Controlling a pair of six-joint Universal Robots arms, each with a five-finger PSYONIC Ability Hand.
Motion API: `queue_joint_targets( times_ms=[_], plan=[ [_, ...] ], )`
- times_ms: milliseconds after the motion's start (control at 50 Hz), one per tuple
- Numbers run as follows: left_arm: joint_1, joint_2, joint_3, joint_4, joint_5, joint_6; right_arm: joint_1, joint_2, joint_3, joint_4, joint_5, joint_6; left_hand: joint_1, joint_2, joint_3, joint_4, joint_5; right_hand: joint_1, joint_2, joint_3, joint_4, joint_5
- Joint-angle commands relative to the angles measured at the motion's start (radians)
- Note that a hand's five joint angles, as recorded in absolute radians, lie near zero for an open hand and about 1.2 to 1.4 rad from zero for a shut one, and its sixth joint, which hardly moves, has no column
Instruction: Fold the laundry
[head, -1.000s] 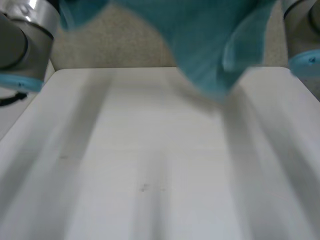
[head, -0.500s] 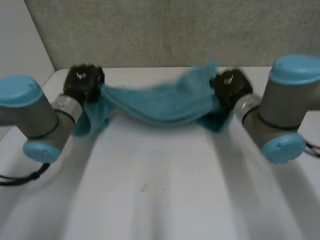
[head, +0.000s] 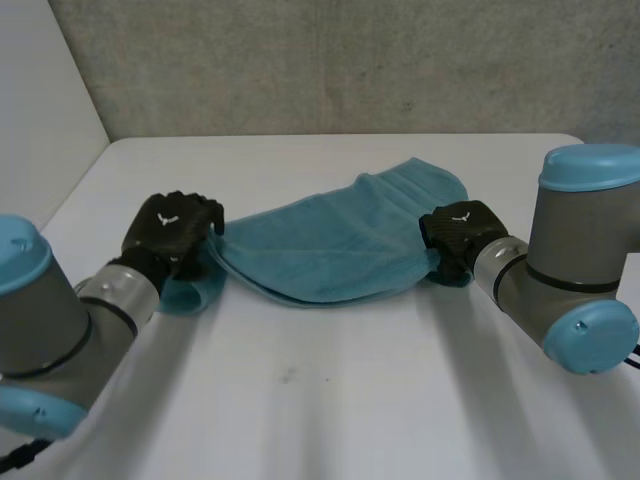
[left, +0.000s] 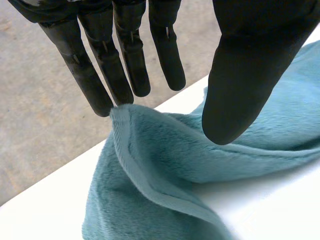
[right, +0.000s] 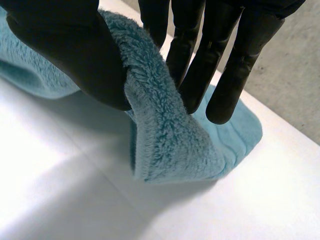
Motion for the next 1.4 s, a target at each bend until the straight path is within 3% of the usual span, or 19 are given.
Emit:
queue_joint_targets(
  times_ms=[20, 180, 280, 380, 480, 580, 880, 1140, 1400],
  plan=[
    [-0.047, 0.045, -0.081, 0.023, -0.013, 0.067, -0.003, -0.079, 0.002, 0.001, 0.0, 0.043, 0.093, 0.1, 0.098, 0.1, 0.1, 0.418, 0.212, 0.211, 0.202, 0.221],
    [-0.064, 0.065, -0.129, 0.062, -0.099, 0.077, 0.018, -0.187, -0.035, 0.007, -0.025, 0.051, 0.143, 0.15, 0.148, 0.15, 0.15, 0.418, 0.212, 0.211, 0.202, 0.221],
    [-0.117, 0.08, -0.129, 0.06, -0.15, 0.053, 0.052, -0.233, -0.103, 0.047, -0.023, 0.052, 0.111, 0.118, 0.116, 0.118, 0.118, 0.418, 0.212, 0.211, 0.202, 0.221],
    [-0.223, 0.071, -0.12, 0.053, -0.199, -0.059, 0.084, -0.259, -0.171, 0.104, -0.019, 0.052, 0.111, 0.118, 0.116, 0.118, 0.118, 0.418, 0.212, 0.211, 0.202, 0.221],
    [-0.258, 0.048, -0.114, 0.071, -0.249, -0.133, 0.127, -0.265, -0.208, 0.121, -0.008, 0.055, 0.108, 0.115, 0.113, 0.115, 0.115, 0.418, 0.212, 0.211, 0.202, 0.221],
    [-0.268, -0.001, -0.083, 0.074, -0.279, -0.134, 0.138, -0.277, -0.216, 0.122, 0.006, 0.055, 0.114, 0.121, 0.119, 0.12, 0.121, 0.418, 0.212, 0.211, 0.202, 0.221],
    [-0.263, -0.055, -0.094, 0.072, -0.286, -0.127, 0.123, -0.273, -0.28, 0.119, 0.063, 0.055, 0.205, 0.212, 0.21, 0.211, 0.212, 0.418, 0.212, 0.211, 0.202, 0.221],
    [-0.094, -0.05, -0.095, 0.082, -0.276, -0.065, 0.047, -0.227, -0.234, 0.119, 0.054, 0.059, 0.258, 0.264, 0.262, 0.264, 0.265, 0.418, 0.212, 0.211, 0.202, 0.221],
    [-0.162, 0.031, -0.153, 0.059, -0.279, -0.039, 0.04, -0.191, -0.147, 0.099, 0.049, 0.059, 0.337, 0.344, 0.342, 0.344, 0.344, 0.418, 0.212, 0.211, 0.202, 0.221]
  ],
)
